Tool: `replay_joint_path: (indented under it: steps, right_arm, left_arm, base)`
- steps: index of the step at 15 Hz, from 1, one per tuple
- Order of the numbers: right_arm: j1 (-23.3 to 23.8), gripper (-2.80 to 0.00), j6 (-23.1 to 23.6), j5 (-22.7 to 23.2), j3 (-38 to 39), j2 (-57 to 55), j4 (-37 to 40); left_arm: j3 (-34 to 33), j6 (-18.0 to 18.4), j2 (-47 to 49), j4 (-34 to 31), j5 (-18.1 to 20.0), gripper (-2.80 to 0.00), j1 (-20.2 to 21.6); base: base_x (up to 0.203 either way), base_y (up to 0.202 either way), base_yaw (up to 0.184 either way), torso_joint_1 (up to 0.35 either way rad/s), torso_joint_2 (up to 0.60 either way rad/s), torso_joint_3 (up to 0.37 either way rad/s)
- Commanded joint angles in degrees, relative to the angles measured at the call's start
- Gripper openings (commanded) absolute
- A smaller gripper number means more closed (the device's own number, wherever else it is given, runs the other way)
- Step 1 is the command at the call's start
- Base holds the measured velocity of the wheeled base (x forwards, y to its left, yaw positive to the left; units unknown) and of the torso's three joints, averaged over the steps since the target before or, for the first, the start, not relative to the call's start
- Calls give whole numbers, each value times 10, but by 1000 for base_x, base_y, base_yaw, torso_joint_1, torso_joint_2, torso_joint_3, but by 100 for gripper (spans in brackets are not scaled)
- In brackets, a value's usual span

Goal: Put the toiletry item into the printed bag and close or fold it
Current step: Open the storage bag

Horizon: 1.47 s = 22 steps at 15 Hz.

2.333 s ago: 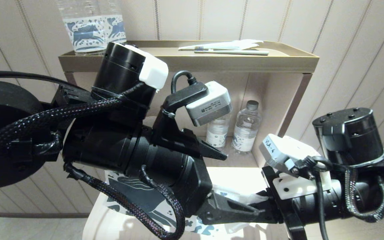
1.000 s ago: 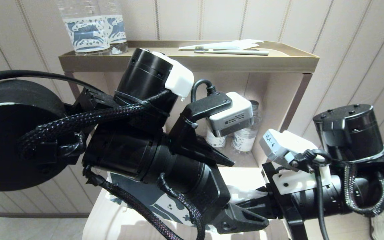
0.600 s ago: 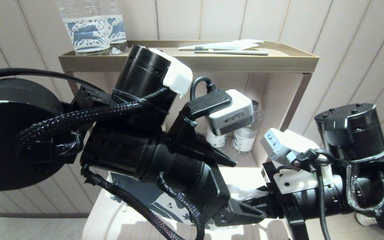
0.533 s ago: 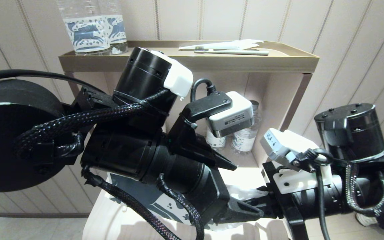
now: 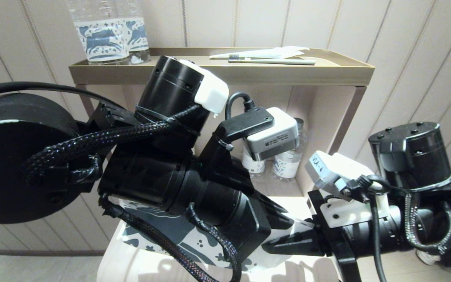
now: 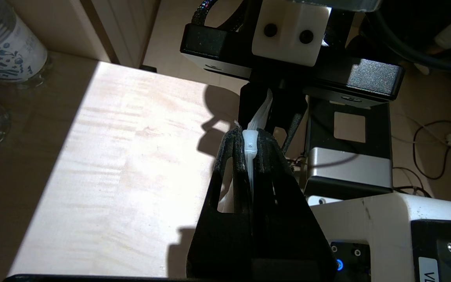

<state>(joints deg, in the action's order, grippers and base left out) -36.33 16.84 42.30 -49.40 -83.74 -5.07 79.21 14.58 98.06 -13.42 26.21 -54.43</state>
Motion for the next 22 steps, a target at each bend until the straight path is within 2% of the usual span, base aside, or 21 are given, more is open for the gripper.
replay_joint_path:
  steps: [1,6,10,13,17,22]
  right_arm:
    - [0,-280,1,2,1,-2,0]
    - [2,-280,2,3,2,2,0]
    - [13,-280,6,3,3,11,0]
    - [13,-280,6,2,4,15,0]
    - [13,-280,7,3,5,27,0]
    - [10,-280,6,4,6,45,1]
  left_arm:
    - [1,1,1,3,2,-280,0]
    - [-26,2,-15,9,1,-280,3]
    - [-55,5,-51,5,0,-280,28]
    - [-57,22,-62,2,-40,-280,38]
    - [-54,23,-78,-21,-43,-280,54]
    - [-67,23,-131,-54,-43,-280,94]
  base:
    - [0,0,0,0,0,0]
    - [0,0,0,0,0,0]
    - [0,0,0,0,0,0]
    - [0,0,0,0,0,0]
    - [0,0,0,0,0,0]
    - [0,0,0,0,0,0]
